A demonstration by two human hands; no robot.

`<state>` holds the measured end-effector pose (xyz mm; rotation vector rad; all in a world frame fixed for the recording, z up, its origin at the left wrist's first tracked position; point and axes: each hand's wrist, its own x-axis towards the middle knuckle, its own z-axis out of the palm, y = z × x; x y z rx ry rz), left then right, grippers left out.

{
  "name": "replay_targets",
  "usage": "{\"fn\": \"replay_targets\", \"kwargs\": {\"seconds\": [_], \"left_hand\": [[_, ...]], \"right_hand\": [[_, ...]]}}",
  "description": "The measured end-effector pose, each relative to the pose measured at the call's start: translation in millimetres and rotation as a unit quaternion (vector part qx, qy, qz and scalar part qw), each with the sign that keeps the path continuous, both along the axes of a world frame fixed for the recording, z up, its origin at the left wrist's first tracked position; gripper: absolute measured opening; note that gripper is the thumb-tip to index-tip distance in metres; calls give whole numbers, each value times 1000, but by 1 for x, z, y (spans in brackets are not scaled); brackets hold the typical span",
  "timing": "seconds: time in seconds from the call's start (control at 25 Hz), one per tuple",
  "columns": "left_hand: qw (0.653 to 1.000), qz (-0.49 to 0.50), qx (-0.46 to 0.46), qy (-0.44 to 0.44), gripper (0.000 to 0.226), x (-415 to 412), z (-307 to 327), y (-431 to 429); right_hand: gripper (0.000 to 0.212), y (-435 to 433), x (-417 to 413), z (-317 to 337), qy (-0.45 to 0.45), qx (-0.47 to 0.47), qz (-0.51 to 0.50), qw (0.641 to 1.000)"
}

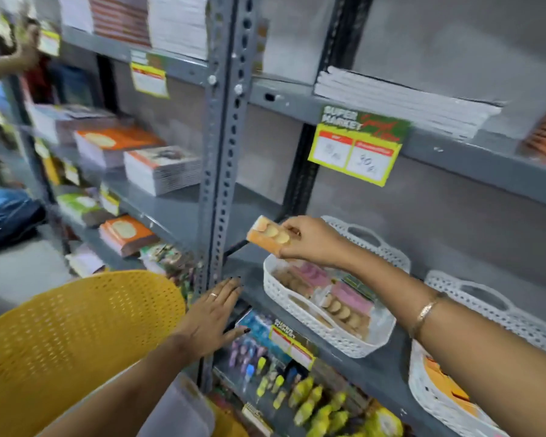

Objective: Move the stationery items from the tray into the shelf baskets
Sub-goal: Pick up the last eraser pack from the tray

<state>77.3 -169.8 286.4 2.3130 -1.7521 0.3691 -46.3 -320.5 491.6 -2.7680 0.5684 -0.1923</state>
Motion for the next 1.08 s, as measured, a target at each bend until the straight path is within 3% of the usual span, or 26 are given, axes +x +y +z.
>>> {"fn": "replay_targets", "kwargs": {"seconds": [0.08,0.28,0.6,0.8,1.08], "left_hand": [[999,-20,29,5,87,10,-4,-23],[997,-49,61,-11,92,26,-12,-64],[995,-85,52,14,98,42,-24,-84],[995,-79,46,27,93,39,-26,-84],[995,-79,47,30,91,39,-26,-84]], "right_hand": [[16,-26,-18,-1,6,-1,-56,998],[29,-66,-62,-35,39,39,-157,986],[27,-71,-37,-81,58,62,-171,982],[58,-63,-2,-111,94,55,-174,979],[83,-61,5,-123,135,33,-154,978]]}}
